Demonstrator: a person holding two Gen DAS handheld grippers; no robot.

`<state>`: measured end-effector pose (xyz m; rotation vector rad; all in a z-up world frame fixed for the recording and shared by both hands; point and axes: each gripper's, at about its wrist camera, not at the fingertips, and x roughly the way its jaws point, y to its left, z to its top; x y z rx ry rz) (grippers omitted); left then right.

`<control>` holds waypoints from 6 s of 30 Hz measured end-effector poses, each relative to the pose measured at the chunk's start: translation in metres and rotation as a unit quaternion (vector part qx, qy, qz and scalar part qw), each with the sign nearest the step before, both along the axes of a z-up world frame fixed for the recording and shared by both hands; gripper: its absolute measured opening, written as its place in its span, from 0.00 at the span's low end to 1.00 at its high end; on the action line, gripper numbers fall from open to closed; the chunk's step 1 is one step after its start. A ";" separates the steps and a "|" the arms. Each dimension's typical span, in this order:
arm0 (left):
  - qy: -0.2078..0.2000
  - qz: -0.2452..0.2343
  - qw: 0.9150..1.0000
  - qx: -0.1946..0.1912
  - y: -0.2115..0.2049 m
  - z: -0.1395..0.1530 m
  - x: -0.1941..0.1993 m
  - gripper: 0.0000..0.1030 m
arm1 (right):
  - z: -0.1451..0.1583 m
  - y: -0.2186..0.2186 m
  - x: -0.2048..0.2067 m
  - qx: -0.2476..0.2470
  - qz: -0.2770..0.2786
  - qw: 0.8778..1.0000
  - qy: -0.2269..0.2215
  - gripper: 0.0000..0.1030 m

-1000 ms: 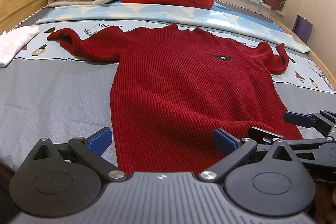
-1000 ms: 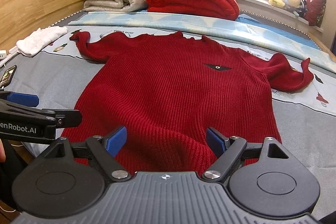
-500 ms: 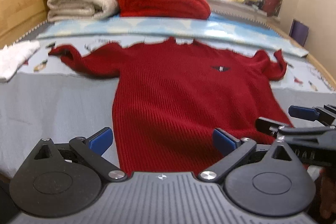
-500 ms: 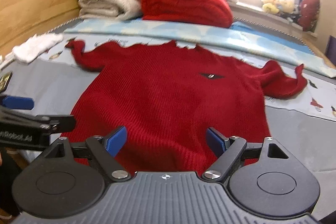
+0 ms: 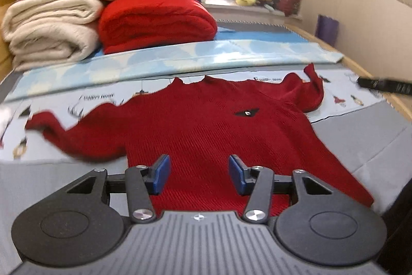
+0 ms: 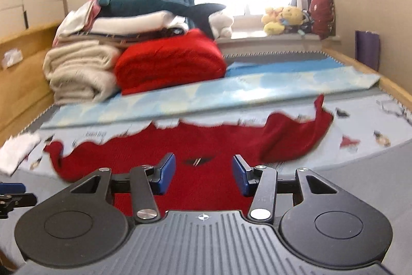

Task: Fold small clothes

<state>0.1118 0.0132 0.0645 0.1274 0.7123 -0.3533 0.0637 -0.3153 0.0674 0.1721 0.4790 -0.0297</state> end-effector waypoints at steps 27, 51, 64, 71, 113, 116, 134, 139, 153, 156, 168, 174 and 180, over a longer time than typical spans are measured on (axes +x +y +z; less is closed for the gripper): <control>0.362 -0.061 0.930 0.032 0.053 -0.141 0.052 0.56 | -0.160 -0.059 0.061 -0.021 0.082 0.913 0.398 0.61; 0.313 -0.061 0.943 0.097 0.105 -0.105 0.048 0.34 | -0.142 -0.085 0.025 -0.019 0.124 0.900 0.418 0.07; 0.292 -0.064 0.950 0.088 0.069 -0.120 0.060 0.38 | -0.118 -0.081 0.018 -0.034 0.162 0.911 0.379 0.51; 0.263 -0.056 0.956 0.115 0.052 -0.121 0.061 0.38 | -0.121 -0.066 0.023 -0.072 0.131 0.909 0.388 0.50; -0.020 0.226 0.974 0.019 0.070 0.001 0.207 0.27 | -0.013 0.025 0.096 -0.046 0.063 0.996 0.051 0.51; 0.005 0.258 0.966 -0.008 0.099 -0.008 0.228 0.27 | -0.005 0.029 0.102 -0.053 0.063 0.996 0.038 0.51; 0.078 0.384 0.919 -0.046 0.210 -0.086 0.294 0.76 | -0.040 0.108 0.233 -0.036 0.110 0.991 0.073 0.51; 0.097 0.410 0.904 -0.071 0.229 -0.099 0.310 0.75 | -0.046 0.115 0.241 -0.038 0.135 0.987 0.077 0.51; 0.120 0.397 0.907 -0.067 0.220 -0.105 0.331 0.11 | -0.051 0.120 0.241 -0.033 0.142 0.985 0.092 0.51; 0.087 0.388 0.917 -0.042 0.206 -0.088 0.331 0.11 | -0.052 0.121 0.242 -0.034 0.142 0.985 0.093 0.51; -0.056 0.086 0.995 0.009 0.033 -0.019 0.291 0.11 | -0.066 0.109 0.256 -0.054 0.082 0.986 0.137 0.51; 0.030 -0.105 0.994 0.002 -0.046 -0.048 0.268 0.27 | -0.085 0.070 0.270 -0.001 -0.027 0.979 0.200 0.51; 0.084 0.010 0.993 -0.083 -0.005 -0.043 0.301 0.34 | -0.092 0.049 0.271 0.044 -0.077 0.974 0.207 0.51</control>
